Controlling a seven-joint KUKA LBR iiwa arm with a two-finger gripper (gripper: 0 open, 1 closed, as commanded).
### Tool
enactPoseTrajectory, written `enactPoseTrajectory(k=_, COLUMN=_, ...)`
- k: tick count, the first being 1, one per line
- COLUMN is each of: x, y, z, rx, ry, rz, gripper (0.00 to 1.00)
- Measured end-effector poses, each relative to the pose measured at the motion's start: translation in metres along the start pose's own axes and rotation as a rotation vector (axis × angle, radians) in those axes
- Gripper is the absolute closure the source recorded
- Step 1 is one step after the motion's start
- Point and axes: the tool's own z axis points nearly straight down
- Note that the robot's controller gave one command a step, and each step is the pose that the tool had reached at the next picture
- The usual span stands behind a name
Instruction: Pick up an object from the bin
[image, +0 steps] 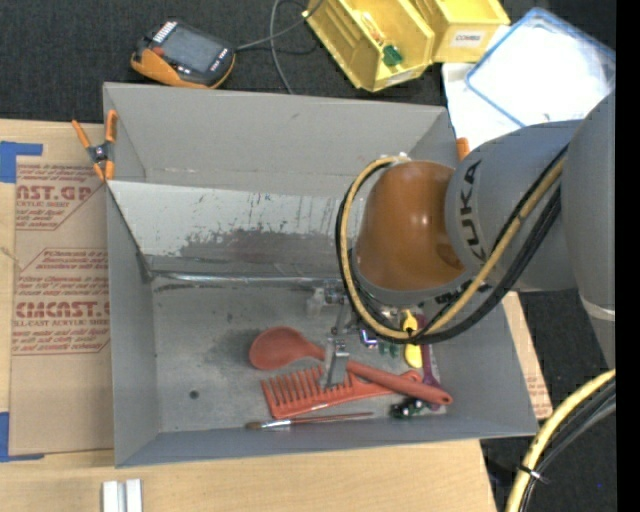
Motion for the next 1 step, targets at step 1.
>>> enactPoseTrajectory(k=1, x=0.0272, y=0.0051, z=0.0446, rx=0.000, ry=0.020, rz=0.148, gripper=0.00)
